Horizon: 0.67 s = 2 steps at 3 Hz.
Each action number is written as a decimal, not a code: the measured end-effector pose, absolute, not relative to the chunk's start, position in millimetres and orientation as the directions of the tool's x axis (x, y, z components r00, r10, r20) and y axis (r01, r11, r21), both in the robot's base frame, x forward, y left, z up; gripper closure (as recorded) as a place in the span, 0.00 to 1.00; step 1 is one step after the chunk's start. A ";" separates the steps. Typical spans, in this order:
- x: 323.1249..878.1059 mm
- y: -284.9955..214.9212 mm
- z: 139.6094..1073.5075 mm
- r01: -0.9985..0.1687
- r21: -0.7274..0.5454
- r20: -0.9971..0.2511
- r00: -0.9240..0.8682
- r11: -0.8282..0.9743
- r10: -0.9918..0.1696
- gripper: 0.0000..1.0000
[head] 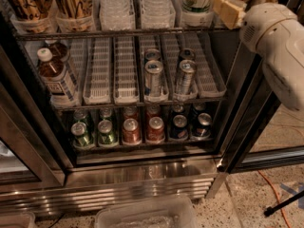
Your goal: Pick 7up can from top shelf of fridge
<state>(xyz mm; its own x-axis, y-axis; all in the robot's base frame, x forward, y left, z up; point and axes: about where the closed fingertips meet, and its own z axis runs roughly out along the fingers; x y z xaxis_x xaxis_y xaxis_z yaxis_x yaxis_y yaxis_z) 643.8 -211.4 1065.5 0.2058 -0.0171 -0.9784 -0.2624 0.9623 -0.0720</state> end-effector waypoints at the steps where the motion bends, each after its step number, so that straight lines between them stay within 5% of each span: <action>1: 649.3 -207.3 1069.7 -0.259 -0.067 -0.978 0.207 0.964 -0.013 0.46; 2: 649.6 -206.8 1070.0 -0.258 -0.069 -0.978 0.208 0.964 -0.015 0.69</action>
Offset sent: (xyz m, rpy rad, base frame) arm 0.0050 0.0036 0.0038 0.0048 -0.0012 -0.0032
